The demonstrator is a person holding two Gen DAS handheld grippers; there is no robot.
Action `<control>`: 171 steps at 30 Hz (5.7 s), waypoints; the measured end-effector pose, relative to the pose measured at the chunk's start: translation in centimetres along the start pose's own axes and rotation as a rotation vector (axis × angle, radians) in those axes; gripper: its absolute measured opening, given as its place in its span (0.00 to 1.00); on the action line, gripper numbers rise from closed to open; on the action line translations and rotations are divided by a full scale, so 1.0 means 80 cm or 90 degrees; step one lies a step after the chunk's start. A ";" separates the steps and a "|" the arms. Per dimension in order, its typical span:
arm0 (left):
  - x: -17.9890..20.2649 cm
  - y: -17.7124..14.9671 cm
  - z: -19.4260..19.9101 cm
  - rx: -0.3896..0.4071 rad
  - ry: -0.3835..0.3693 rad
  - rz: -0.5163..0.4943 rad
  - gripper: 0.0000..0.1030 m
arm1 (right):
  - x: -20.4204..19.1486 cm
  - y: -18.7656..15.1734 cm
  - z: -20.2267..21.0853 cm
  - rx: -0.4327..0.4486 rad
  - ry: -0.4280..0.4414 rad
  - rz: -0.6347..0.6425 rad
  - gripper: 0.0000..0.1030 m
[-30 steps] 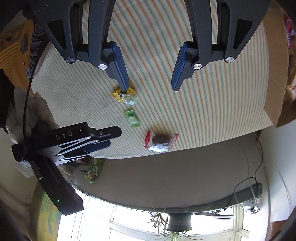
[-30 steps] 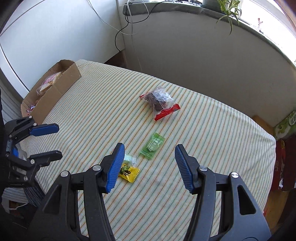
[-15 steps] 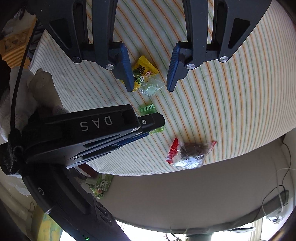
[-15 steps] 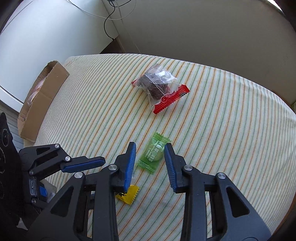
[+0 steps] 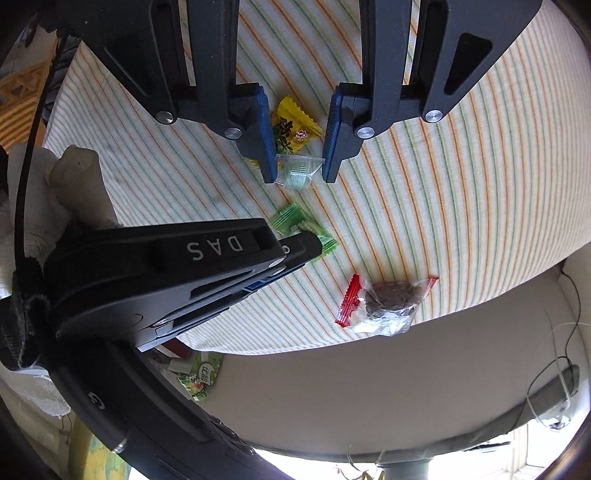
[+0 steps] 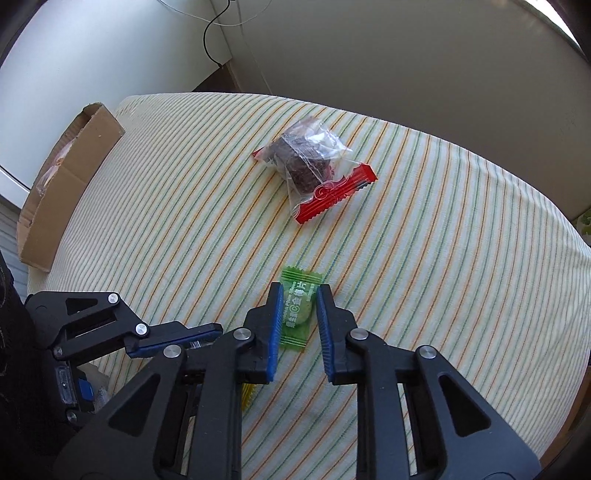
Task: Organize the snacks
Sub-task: 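Grasp the green square candy with the right tool while the left tool grasps the clear wrapped candy, then carry both candies into the box and open both tools, then grasp the red-sealed pastry bag with the right tool while the left tool grasps the yellow candy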
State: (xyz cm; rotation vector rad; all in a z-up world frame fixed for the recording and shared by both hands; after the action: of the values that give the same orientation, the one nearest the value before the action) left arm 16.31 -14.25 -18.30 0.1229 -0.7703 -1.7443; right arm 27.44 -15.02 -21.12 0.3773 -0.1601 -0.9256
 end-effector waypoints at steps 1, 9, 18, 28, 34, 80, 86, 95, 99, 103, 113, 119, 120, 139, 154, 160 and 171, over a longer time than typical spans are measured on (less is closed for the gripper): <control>-0.002 -0.002 0.005 0.002 0.000 0.001 0.23 | 0.002 0.000 0.001 0.003 0.003 -0.004 0.10; -0.024 -0.005 0.023 0.018 0.014 0.012 0.23 | 0.008 -0.003 0.003 0.005 0.049 -0.043 0.22; -0.045 -0.021 0.045 0.026 0.023 0.038 0.23 | -0.014 0.002 -0.007 -0.026 -0.037 0.027 0.21; -0.064 -0.015 0.093 0.087 0.020 0.070 0.23 | -0.029 0.007 0.041 0.033 -0.031 0.017 0.21; -0.095 -0.014 0.140 0.128 0.035 0.097 0.23 | -0.068 0.035 0.076 0.070 -0.029 0.050 0.21; -0.358 -0.059 0.305 0.212 0.271 0.233 0.24 | -0.422 0.228 0.020 0.120 0.139 0.272 0.23; -0.360 -0.060 0.308 0.216 0.272 0.247 0.44 | -0.421 0.232 0.031 0.132 0.138 0.270 0.42; -0.319 -0.049 0.301 0.217 0.240 0.223 0.44 | -0.375 0.213 0.060 0.151 0.096 0.260 0.53; -0.286 -0.038 0.288 0.213 0.209 0.205 0.44 | -0.329 0.197 0.074 0.154 0.071 0.241 0.60; -0.245 -0.022 0.269 0.205 0.178 0.176 0.44 | -0.269 0.178 0.093 0.162 0.035 0.213 0.72; -0.125 0.007 0.186 0.148 0.073 0.093 0.52 | -0.095 0.112 0.117 0.134 -0.053 0.136 0.74; -0.053 0.015 0.119 0.086 0.000 0.037 0.52 | -0.021 0.091 0.104 0.107 -0.060 0.122 0.74; -0.045 0.014 0.108 0.075 -0.007 0.028 0.52 | -0.015 0.090 0.101 0.106 -0.057 0.124 0.74; 0.020 -0.003 -0.018 -0.072 -0.037 -0.123 0.38 | 0.012 0.116 -0.006 0.043 0.002 0.203 0.74; 0.032 -0.026 0.000 -0.055 -0.024 -0.149 0.29 | -0.001 0.109 -0.044 -0.016 -0.023 0.255 0.69; 0.033 -0.030 -0.008 -0.041 0.001 -0.161 0.27 | -0.001 0.104 -0.054 -0.047 -0.037 0.240 0.42; 0.031 -0.042 -0.006 -0.017 0.004 -0.110 0.22 | -0.007 0.090 -0.030 -0.009 -0.077 0.193 0.38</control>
State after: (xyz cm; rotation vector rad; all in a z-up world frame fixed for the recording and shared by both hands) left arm 12.93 -16.30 -19.81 0.1814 -0.7487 -1.9162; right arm 33.24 -10.09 -20.59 0.2738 -0.3124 -0.6498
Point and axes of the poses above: each gripper's, at about its wrist camera, not at the fingertips, and z roughly against the way its jaws point, x to its right, y to its top, the point moved 8 cm from there along -z, roughly the way its jaws point, and after that the axes turned 14 degrees about z, right-handed, at the moved point
